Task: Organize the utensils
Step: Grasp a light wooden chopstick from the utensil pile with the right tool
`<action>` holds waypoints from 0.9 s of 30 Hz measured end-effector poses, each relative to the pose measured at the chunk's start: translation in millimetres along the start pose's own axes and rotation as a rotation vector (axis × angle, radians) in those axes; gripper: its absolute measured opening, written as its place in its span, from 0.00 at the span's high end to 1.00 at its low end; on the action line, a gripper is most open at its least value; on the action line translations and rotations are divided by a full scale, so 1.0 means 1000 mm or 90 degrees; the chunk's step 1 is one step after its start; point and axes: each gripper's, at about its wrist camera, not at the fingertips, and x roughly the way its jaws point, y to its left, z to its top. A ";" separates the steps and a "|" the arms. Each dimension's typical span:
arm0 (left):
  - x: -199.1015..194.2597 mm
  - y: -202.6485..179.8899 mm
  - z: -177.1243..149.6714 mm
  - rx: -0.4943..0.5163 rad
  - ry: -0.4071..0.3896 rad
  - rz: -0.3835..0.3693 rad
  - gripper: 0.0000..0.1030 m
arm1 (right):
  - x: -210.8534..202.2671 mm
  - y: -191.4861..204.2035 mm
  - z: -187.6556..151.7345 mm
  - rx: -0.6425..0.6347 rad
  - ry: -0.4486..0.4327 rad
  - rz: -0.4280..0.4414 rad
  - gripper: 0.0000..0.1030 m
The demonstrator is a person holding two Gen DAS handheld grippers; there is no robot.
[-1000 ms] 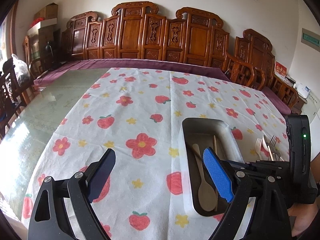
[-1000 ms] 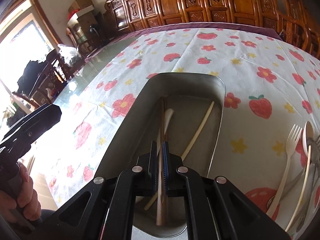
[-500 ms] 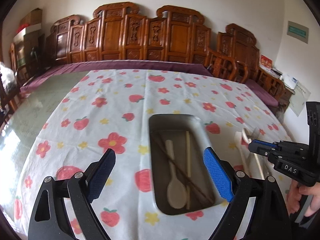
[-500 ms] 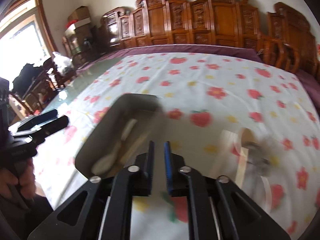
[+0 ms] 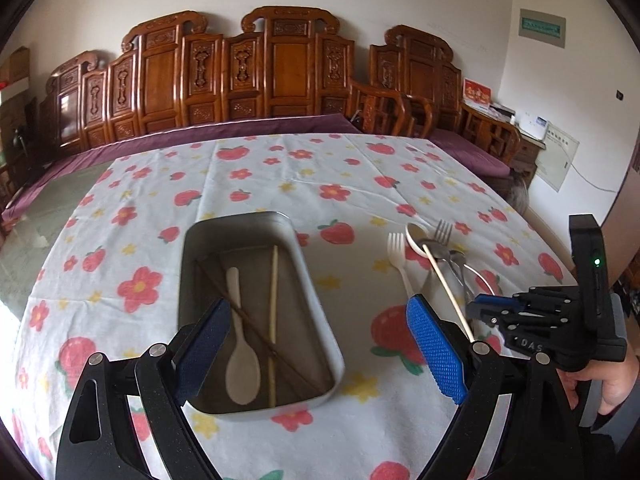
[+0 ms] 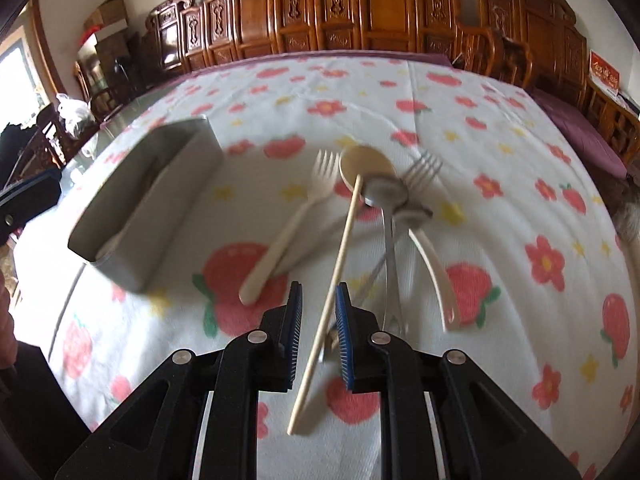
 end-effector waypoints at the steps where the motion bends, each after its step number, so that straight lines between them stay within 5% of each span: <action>1: 0.001 -0.002 -0.001 0.002 0.001 -0.003 0.16 | 0.001 0.000 -0.002 -0.001 0.003 0.001 0.82; 21: 0.014 -0.024 -0.010 0.033 0.022 -0.017 0.16 | 0.030 0.016 0.007 -0.033 0.049 -0.059 0.85; 27: 0.014 -0.023 -0.011 0.032 0.023 -0.016 0.16 | 0.026 0.008 0.006 -0.012 0.050 -0.040 0.94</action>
